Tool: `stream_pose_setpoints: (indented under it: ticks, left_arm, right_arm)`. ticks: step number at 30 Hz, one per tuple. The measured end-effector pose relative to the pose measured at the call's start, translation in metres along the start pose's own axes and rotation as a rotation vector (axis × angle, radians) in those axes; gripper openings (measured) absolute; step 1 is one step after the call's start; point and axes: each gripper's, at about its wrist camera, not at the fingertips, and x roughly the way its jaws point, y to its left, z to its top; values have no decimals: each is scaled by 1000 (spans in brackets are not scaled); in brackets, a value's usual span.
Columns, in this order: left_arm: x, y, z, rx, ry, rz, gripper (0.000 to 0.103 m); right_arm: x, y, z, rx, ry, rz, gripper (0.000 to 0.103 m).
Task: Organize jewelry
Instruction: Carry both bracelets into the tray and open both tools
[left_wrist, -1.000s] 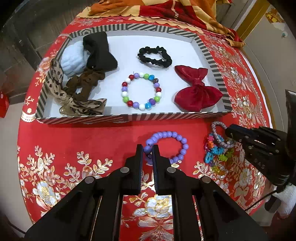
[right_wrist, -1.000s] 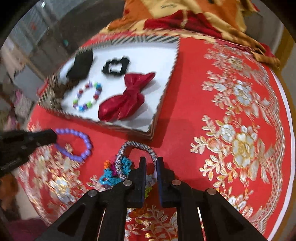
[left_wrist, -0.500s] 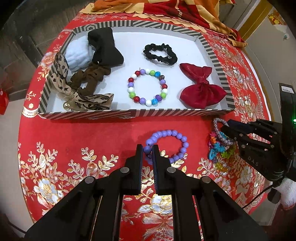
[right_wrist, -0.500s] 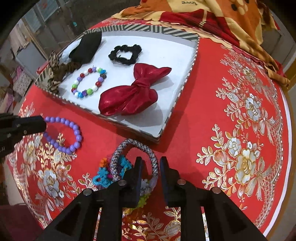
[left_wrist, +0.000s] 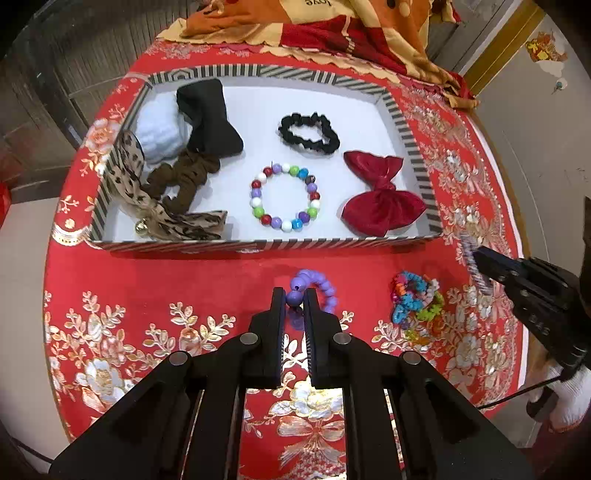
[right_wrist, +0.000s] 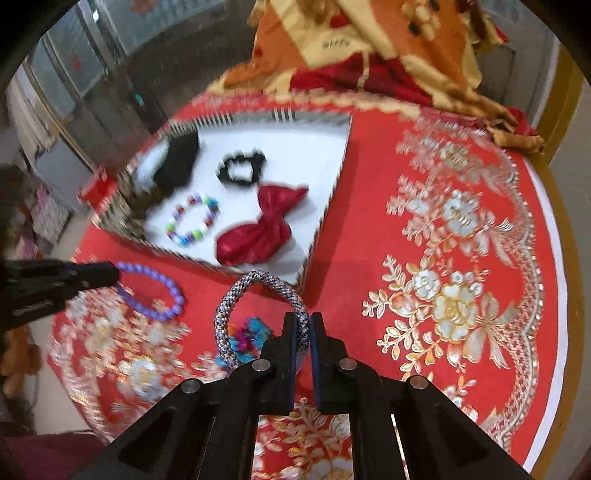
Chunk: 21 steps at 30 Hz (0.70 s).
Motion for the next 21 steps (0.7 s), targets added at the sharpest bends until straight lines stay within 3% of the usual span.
stream_pose_setpoints:
  ticks: [13,21]
  left_arm:
    - [-58,-1,44,35,-116,19,8]
    - [-44,-4,80,64,-125,69,8]
  right_arm:
    - [-23,25,32,-11,-87,18,6]
    - [2,27,66,1,-70,12,6]
